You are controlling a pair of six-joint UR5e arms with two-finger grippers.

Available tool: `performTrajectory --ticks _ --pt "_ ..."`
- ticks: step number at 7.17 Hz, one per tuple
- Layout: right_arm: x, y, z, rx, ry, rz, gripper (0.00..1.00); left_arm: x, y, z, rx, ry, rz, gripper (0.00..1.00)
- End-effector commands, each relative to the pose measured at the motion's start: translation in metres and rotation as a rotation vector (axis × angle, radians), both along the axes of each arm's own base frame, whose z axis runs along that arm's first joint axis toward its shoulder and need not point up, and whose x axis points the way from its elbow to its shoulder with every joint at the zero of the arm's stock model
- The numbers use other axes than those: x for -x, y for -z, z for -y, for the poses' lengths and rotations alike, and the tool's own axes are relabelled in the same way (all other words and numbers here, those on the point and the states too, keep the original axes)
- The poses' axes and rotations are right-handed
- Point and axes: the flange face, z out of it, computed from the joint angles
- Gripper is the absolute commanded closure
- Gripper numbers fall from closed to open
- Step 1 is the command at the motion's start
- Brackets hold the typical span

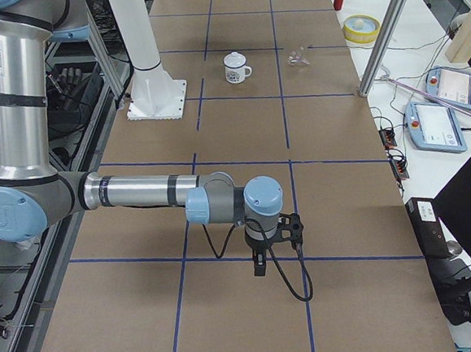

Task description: Place funnel on cup

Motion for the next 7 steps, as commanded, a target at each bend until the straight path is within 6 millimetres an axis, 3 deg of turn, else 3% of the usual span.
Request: performTrajectory --ticks 1,2,3,4,6,7 --pt "0.000 0.000 0.000 0.000 0.000 0.000 0.00 -0.039 0.044 0.029 -0.085 -0.076 -0.001 0.00" --pt "0.000 0.000 0.000 0.000 0.000 0.000 0.00 -0.058 0.074 0.045 -0.145 -0.111 -0.005 0.00" --pt "0.000 0.000 0.000 0.000 0.000 0.000 0.00 -0.085 0.101 0.049 -0.180 -0.140 -0.012 0.00" --pt "0.000 0.000 0.000 0.000 0.000 0.000 0.00 -0.133 0.134 0.050 -0.139 -0.125 -0.057 0.00" --pt "0.000 0.000 0.000 0.000 0.000 0.000 0.00 -0.238 0.218 0.059 -0.081 -0.115 -0.151 0.00" --pt "0.000 0.000 0.000 0.000 0.000 0.000 0.00 -0.276 0.244 0.054 -0.068 -0.074 -0.144 0.00"
